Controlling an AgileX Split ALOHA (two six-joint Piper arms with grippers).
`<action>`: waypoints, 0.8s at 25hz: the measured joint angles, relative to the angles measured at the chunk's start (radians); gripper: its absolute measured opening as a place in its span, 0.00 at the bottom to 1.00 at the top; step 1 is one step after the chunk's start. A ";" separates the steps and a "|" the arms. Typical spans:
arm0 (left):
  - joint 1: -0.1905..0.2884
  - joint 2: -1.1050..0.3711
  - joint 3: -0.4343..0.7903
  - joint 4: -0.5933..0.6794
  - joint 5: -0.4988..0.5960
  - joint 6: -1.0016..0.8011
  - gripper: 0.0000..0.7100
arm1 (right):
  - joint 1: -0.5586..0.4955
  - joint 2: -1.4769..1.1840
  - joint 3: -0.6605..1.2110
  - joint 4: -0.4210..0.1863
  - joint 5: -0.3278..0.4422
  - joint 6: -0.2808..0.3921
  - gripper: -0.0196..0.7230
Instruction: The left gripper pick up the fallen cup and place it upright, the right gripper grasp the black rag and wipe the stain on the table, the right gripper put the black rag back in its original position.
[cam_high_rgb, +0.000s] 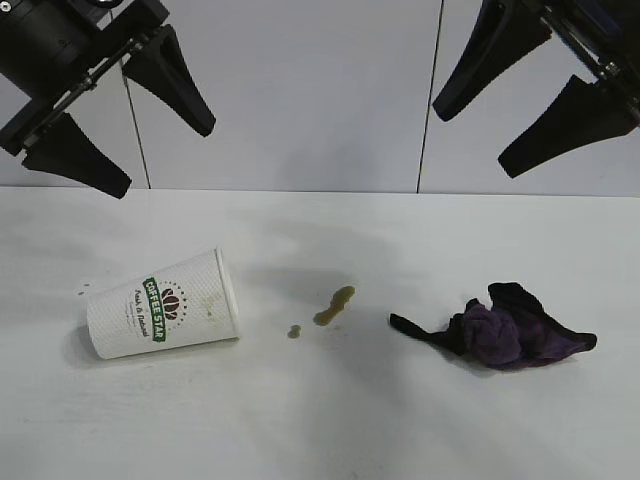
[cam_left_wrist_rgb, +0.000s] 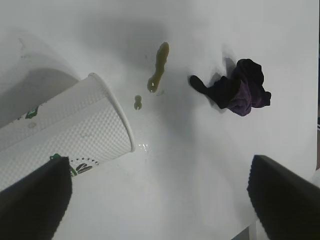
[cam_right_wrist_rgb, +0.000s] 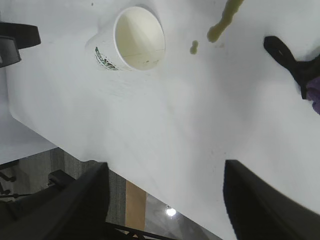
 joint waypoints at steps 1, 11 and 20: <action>0.000 0.000 -0.032 0.000 0.020 0.038 0.97 | 0.000 0.000 0.000 0.000 0.000 0.000 0.64; -0.102 0.001 -0.249 0.349 0.145 0.342 0.97 | 0.000 0.000 0.000 0.000 0.016 0.000 0.64; -0.320 0.087 -0.249 0.681 0.137 0.413 0.97 | 0.000 0.000 0.000 -0.094 0.073 0.005 0.64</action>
